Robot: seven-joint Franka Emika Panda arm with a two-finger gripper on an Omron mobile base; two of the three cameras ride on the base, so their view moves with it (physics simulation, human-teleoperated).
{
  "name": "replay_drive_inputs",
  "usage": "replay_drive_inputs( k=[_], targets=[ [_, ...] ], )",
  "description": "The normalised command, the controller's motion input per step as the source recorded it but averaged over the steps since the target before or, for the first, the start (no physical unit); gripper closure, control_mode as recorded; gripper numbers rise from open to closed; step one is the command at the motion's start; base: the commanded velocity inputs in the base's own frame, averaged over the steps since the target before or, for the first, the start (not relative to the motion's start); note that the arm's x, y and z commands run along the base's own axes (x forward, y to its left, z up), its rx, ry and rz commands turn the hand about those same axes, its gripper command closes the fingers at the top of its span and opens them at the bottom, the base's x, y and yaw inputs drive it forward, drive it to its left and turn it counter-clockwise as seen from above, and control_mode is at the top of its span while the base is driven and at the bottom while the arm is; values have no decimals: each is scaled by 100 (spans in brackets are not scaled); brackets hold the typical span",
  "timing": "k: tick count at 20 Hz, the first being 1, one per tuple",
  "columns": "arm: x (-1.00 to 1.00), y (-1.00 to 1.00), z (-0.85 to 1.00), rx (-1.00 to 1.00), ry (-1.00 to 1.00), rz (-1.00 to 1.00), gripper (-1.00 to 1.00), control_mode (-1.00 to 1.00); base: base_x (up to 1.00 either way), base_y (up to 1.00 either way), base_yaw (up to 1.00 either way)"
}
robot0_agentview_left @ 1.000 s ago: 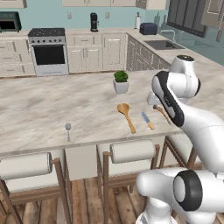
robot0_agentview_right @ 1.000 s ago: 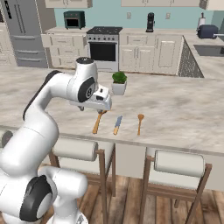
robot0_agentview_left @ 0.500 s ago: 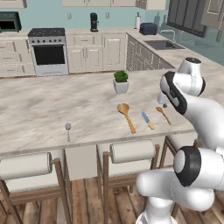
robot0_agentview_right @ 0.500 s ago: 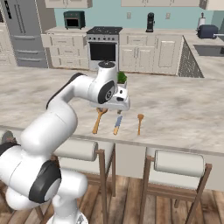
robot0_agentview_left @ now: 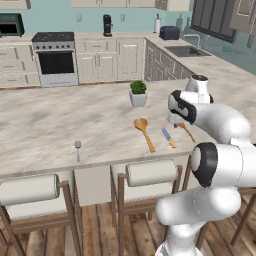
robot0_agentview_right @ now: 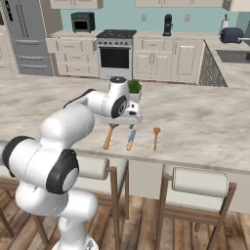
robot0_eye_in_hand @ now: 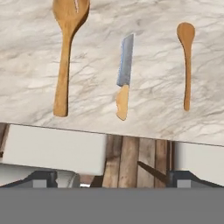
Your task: Pick up the metallic utensils from the counter and place them in the open drawer. Make sure not to pick up any wooden utensils.
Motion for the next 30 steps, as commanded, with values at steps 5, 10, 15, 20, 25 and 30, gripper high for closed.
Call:
replay_drive_inputs(
  k=[5, 10, 15, 20, 25, 30],
  targets=[
    [23, 1, -51, -1, 6, 0, -100, -100, 0, 0, 0],
    [12, -1, -32, -2, 15, 0, -100, -100, 0, 0, 0],
    [34, -2, -35, 0, 12, 2, -100, -100, 0, 0, 0],
    [48, 0, -15, 1, 7, 4, -100, -100, 0, 0, 0],
    [51, 0, -2, 4, 7, 3, -100, -100, 0, 0, 0],
    [29, -1, -7, 0, 7, 2, -100, -100, 0, 0, 0]
  ],
)
